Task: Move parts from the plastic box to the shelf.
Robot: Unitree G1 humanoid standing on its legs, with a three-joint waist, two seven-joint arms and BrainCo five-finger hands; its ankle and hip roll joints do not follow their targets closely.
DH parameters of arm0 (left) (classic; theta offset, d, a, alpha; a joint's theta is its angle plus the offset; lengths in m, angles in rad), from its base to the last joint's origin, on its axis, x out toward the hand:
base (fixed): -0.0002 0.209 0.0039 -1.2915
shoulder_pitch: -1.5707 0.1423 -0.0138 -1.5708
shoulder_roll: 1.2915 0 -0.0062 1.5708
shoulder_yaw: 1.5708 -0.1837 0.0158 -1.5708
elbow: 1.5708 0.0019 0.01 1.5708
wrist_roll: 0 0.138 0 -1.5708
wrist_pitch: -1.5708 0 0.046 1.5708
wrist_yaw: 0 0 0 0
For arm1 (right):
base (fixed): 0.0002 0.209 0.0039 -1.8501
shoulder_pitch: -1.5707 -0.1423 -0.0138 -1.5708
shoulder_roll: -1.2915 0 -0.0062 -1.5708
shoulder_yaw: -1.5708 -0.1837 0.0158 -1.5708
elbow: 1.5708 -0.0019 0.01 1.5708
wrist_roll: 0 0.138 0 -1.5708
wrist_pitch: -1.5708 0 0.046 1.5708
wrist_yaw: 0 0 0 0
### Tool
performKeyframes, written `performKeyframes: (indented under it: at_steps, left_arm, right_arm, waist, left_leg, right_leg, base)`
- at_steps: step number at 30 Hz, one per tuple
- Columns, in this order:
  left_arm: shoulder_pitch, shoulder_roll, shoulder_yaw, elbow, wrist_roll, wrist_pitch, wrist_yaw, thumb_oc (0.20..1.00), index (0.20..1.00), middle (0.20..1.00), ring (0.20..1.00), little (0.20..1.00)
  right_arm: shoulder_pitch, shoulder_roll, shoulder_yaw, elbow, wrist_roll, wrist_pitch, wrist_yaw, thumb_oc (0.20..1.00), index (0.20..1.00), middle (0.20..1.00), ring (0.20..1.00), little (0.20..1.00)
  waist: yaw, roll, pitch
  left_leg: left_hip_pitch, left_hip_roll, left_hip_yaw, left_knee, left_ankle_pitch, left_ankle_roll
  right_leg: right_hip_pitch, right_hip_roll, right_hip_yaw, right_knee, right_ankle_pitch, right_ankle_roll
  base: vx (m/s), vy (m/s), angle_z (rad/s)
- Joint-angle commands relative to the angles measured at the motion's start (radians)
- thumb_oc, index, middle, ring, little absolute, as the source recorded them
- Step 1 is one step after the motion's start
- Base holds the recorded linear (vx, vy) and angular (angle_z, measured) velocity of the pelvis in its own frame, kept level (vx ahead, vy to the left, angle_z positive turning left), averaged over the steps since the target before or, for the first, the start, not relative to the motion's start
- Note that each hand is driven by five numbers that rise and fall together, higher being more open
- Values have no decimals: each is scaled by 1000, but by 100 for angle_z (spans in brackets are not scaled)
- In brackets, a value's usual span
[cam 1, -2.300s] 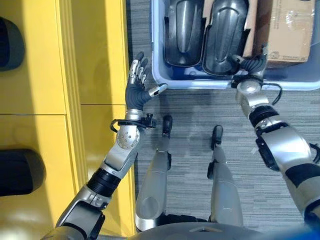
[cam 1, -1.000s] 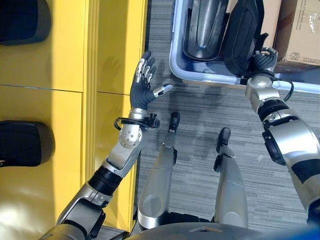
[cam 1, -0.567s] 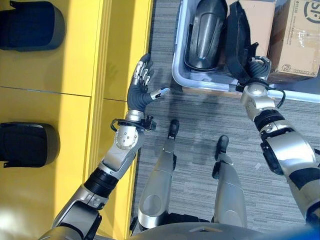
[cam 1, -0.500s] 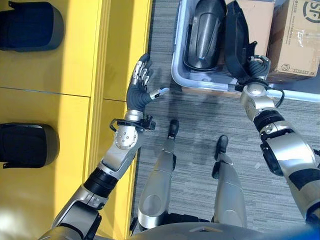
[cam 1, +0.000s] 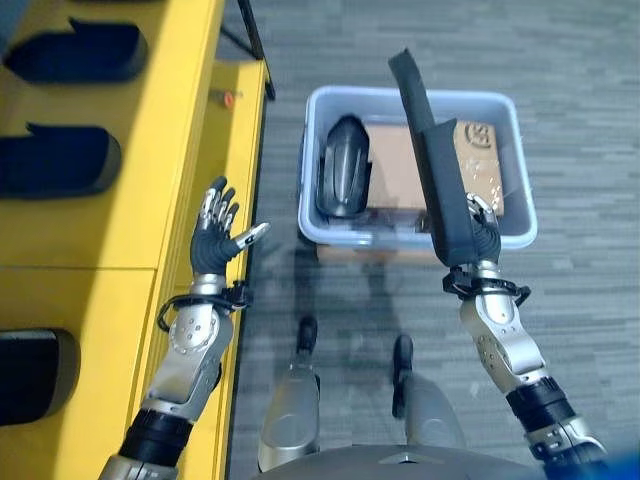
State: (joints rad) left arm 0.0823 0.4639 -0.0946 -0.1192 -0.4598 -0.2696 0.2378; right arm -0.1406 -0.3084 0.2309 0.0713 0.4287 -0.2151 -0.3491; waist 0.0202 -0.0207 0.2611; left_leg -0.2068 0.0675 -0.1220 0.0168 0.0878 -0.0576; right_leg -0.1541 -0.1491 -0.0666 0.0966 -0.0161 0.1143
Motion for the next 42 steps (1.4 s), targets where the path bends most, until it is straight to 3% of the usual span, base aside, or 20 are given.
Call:
performKeyframes:
  at_steps: [1, 6, 8, 11, 13, 16, 17, 18, 19, 20, 22, 26, 28, 32, 35, 37, 38, 40, 41, 42]
  left_arm:
    - [-26, 23, 16, -52, 26, -31, -38, 1000, 1000, 1000, 1000, 1000]
    - [49, 13, 41, -61, 37, -19, -71, 1000, 1000, 1000, 1000, 1000]
    - [80, 2, 54, -58, 27, -14, -90, 1000, 1000, 1000, 1000, 1000]
    - [104, -16, 51, -43, 29, -4, -103, 1000, 1000, 1000, 1000, 1000]
    - [97, -31, 38, -28, 31, 2, -105, 1000, 1000, 1000, 1000, 1000]
    - [74, -50, 22, 0, 44, 4, -109, 1000, 1000, 1000, 1000, 1000]
    - [68, -57, 25, 2, 40, 0, -110, 1000, 1000, 1000, 1000, 1000]
    - [74, -60, 32, -3, 37, -3, -113, 1000, 1000, 1000, 1000, 1000]
    - [80, -67, 46, -15, 36, -8, -116, 1000, 1000, 1000, 1000, 1000]
    - [84, -71, 51, -18, 31, -7, -113, 1000, 1000, 1000, 1000, 1000]
    - [94, -78, 56, -21, 33, 0, -122, 1000, 1000, 1000, 1000, 1000]
    - [105, -64, 79, -26, 42, -2, -116, 1000, 1000, 1000, 1000, 1000]
    - [145, -47, 136, -38, 67, -13, -111, 1000, 1000, 1000, 1000, 1000]
    - [155, -42, 163, -46, 82, -13, -106, 1000, 1000, 1000, 1000, 1000]
    - [162, -36, 176, -53, 94, -14, -103, 1000, 1000, 1000, 1000, 1000]
    - [154, -17, 182, -54, 111, -17, -95, 1000, 1000, 1000, 1000, 1000]
    - [148, -10, 181, -50, 114, -18, -90, 1000, 1000, 1000, 1000, 1000]
    - [131, 2, 159, -42, 119, -16, -102, 1000, 1000, 1000, 1000, 1000]
    - [121, 2, 144, -35, 114, -14, -108, 1000, 1000, 1000, 1000, 1000]
    - [117, 3, 136, -32, 113, -10, -116, 1000, 1000, 1000, 1000, 1000]
  right_arm:
    - [-94, -17, -30, -27, 30, -74, 98, 200, 200, 200, 200, 200]
    - [-51, -51, -25, -90, 26, -68, 151, 200, 200, 200, 200, 200]
    - [-76, -58, -2, -90, 61, -67, 179, 200, 200, 200, 200, 200]
    - [-81, -76, 1, -105, 66, -67, 190, 200, 200, 200, 200, 200]
    - [-70, -98, -18, -122, 57, -69, 184, 200, 200, 200, 200, 200]
    - [-34, -111, -31, -131, 52, -65, 191, 200, 200, 200, 200, 200]
    - [-19, -111, -28, -129, 60, -63, 199, 200, 200, 200, 200, 200]
    - [-3, -107, -29, -131, 62, -59, 207, 200, 200, 200, 200, 200]
    - [21, -97, -32, -132, 69, -54, 217, 200, 200, 200, 200, 200]
    - [25, -91, -30, -128, 72, -50, 219, 200, 200, 200, 200, 200]
    - [62, -85, -60, -146, 81, -47, 219, 200, 200, 200, 200, 200]
    - [101, -64, -68, -152, 88, -39, 225, 200, 200, 200, 200, 200]
    - [116, -50, -73, -142, 75, -27, 242, 200, 200, 200, 200, 200]
    - [103, -35, -62, -133, 69, -21, 250, 200, 200, 200, 200, 200]
    - [83, -8, -42, -114, 68, -15, 246, 200, 200, 200, 200, 200]
    - [68, 8, -21, -109, 62, -8, 243, 200, 200, 200, 200, 200]
    - [61, 14, -12, -103, 60, -5, 243, 200, 200, 200, 200, 200]
    - [74, 12, -2, -103, 63, -4, 258, 200, 200, 200, 200, 200]
    - [84, 8, -2, -106, 75, -2, 267, 200, 200, 200, 200, 200]
    - [92, 1, 0, -107, 84, 1, 274, 200, 200, 200, 200, 200]
  waist:
    - [6, -14, -45]
    - [12, -5, -77]
    - [32, 3, -83]
    - [56, 17, -80]
    - [58, 23, -76]
    - [45, 13, -67]
    - [44, 0, -62]
    - [46, -9, -65]
    - [54, -20, -77]
    - [55, -17, -89]
    - [45, 0, -108]
    - [53, -7, -119]
    - [89, -36, -135]
    - [127, -67, -135]
    - [158, -93, -140]
    - [162, -88, -133]
    - [159, -78, -126]
    - [123, -64, -132]
    - [100, -62, -133]
    - [87, -64, -129]
  left_leg:
    - [7, 90, -61, 11, -28, -24]
    - [58, 116, -91, -33, 1, -38]
    - [61, 138, -137, -56, 54, -54]
    - [27, 141, -194, -104, 146, -79]
    - [-7, 120, -170, -104, 175, -71]
    - [-7, 111, -5, -90, 163, -38]
    - [6, 124, 30, -10, 107, -23]
    - [14, 127, 21, 34, 72, -23]
    - [41, 116, -50, 110, 7, -37]
    - [71, 116, -78, 83, -29, -39]
    - [85, 95, -73, 25, -24, -26]
    - [87, 55, -67, 38, -54, -22]
    - [66, -10, -67, 96, -117, 8]
    - [28, -62, -80, 160, -158, 26]
    - [7, -122, -78, 204, -197, 58]
    - [24, -157, -81, 188, -190, 88]
    - [32, -158, -89, 175, -178, 96]
    - [61, -167, -131, 116, -144, 110]
    - [73, -168, -155, 97, -132, 110]
    - [85, -173, -170, 86, -124, 109]
  right_leg:
    - [-30, 10, 24, 126, -109, -14]
    - [-5, 35, -17, 203, -169, -35]
    - [-1, 59, -67, 275, -225, -66]
    - [12, 76, -149, 269, -247, -90]
    - [31, 68, -194, 247, -240, -96]
    - [72, 40, -241, 203, -214, -99]
    - [77, 10, -256, 178, -178, -95]
    - [84, -9, -267, 161, -162, -94]
    - [100, -40, -277, 132, -139, -88]
    - [112, -46, -280, 127, -138, -83]
    - [143, -67, -304, 123, -123, -64]
    - [184, -112, -338, 103, -95, -41]
    - [213, -165, -359, 55, -48, -5]
    - [236, -207, -393, 25, 0, 21]
    - [229, -263, -390, 18, 114, 53]
    - [197, -307, -353, 90, 216, 54]
    - [177, -300, -330, 132, 197, 41]
    - [107, -151, -162, 172, 81, -8]
    - [75, -53, -79, 159, 0, -31]
    - [50, 9, -28, 152, -33, -38]
  base:
    - [24, -71, 3]
    - [-6, -110, 20]
    - [-118, -237, 32]
    - [-146, -196, 78]
    - [-90, -53, 102]
    - [-92, 23, 125]
    - [-157, 93, 119]
    - [-125, 177, 75]
    - [19, 186, 34]
    - [111, 260, 40]
    - [142, 257, 36]
    - [94, 251, 49]
    - [106, 324, 43]
    - [42, 229, 33]
    - [54, 335, 47]
    - [45, 379, 36]
    - [42, 427, 35]
    - [82, 240, 38]
    - [114, 81, 39]
    - [112, 51, 89]
